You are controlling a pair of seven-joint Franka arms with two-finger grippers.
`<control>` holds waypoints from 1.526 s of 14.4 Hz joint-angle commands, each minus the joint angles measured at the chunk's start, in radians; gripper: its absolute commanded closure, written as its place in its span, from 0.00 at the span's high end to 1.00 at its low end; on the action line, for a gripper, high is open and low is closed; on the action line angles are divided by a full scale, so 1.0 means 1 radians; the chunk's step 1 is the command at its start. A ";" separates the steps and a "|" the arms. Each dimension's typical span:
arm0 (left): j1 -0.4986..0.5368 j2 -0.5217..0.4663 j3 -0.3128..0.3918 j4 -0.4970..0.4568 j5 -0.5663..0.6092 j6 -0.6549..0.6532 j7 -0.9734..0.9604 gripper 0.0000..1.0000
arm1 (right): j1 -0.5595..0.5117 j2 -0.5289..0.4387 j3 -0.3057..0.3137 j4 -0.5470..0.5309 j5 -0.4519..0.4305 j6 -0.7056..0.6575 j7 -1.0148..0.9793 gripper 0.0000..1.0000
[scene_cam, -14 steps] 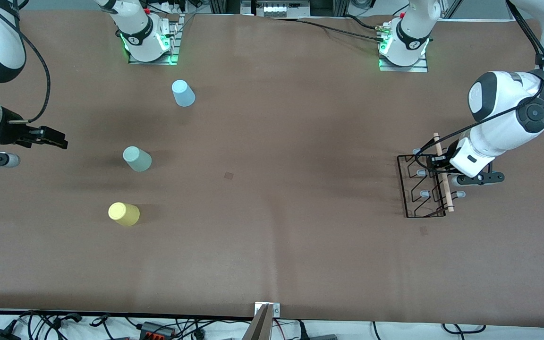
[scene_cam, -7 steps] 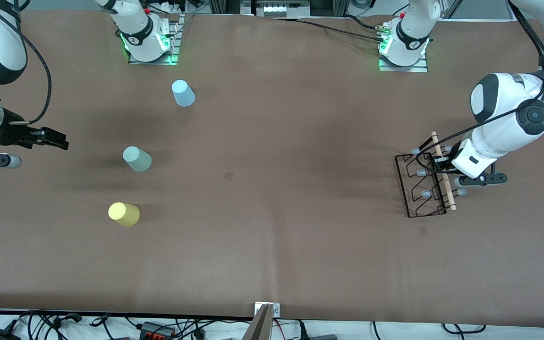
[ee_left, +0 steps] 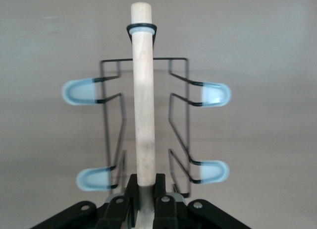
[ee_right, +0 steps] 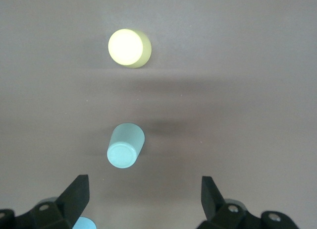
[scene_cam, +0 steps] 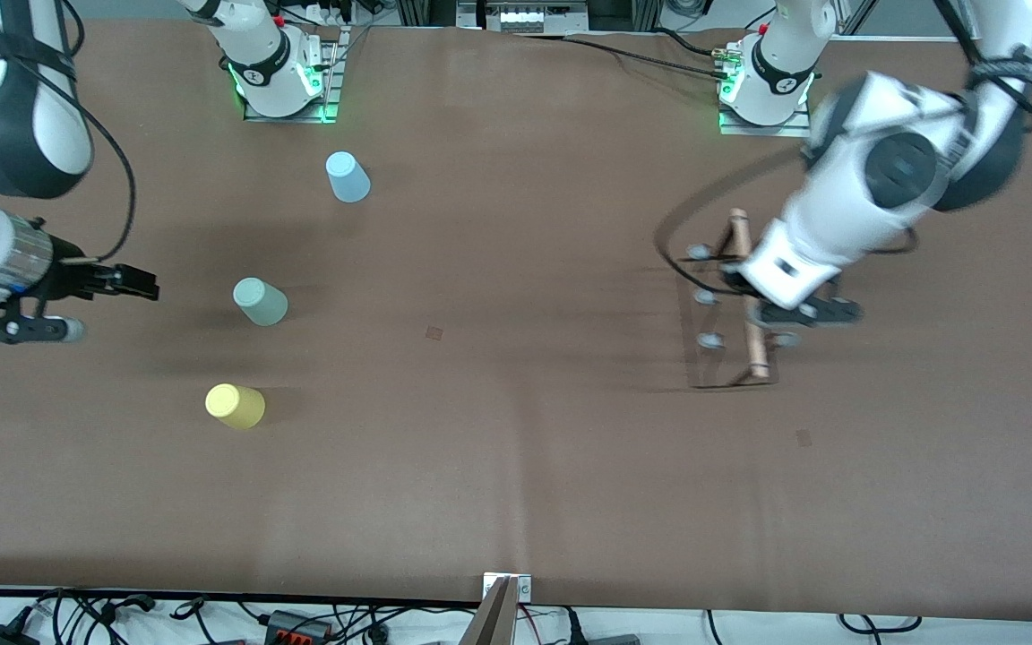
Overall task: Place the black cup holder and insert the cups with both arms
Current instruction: 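Carry the rack mid-table with the left gripper while the right gripper reaches the teal cup, then release the rack with the left gripper while the right gripper grasps the teal cup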
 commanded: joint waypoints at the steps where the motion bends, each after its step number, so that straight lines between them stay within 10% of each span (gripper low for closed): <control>1: -0.126 0.070 -0.017 0.126 0.009 -0.047 -0.130 0.01 | 0.013 0.015 -0.003 -0.004 0.014 -0.008 -0.006 1.00; 7: -0.413 0.256 -0.005 0.331 0.023 -0.036 -0.458 0.01 | 0.059 0.088 -0.003 -0.070 0.029 0.023 0.017 1.00; 14: -0.441 0.405 0.001 0.399 0.147 0.031 -0.508 0.01 | 0.082 0.107 0.016 -0.280 0.029 0.234 0.014 1.00; 22: -0.457 0.483 0.006 0.399 0.228 0.069 -0.545 0.01 | 0.087 0.192 0.040 -0.285 0.036 0.268 0.017 1.00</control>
